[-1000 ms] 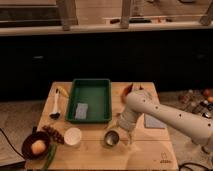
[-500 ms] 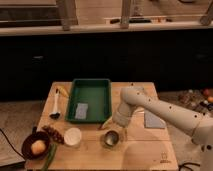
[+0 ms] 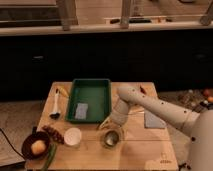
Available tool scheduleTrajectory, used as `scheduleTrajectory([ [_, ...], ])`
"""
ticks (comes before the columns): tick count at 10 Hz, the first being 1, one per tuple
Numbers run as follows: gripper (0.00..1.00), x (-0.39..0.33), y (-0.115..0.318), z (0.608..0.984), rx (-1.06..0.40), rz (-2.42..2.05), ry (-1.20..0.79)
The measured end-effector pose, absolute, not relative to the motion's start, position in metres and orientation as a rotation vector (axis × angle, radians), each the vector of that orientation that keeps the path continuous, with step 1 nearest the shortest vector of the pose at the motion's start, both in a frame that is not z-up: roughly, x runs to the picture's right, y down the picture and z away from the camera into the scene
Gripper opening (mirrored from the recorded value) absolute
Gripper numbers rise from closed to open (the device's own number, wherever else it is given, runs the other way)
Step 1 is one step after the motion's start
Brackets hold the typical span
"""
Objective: Stack cups into tray
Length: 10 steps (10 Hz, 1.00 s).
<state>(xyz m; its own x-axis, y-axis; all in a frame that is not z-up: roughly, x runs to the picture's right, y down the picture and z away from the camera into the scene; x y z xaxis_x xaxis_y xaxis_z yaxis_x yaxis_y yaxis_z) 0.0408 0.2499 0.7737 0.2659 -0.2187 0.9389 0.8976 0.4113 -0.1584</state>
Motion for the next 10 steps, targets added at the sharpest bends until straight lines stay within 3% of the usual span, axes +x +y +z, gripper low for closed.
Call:
scheduleTrajectory([
  [10,0.79,0.041,0.275,0.762,-0.934,-0.875,-1.125],
])
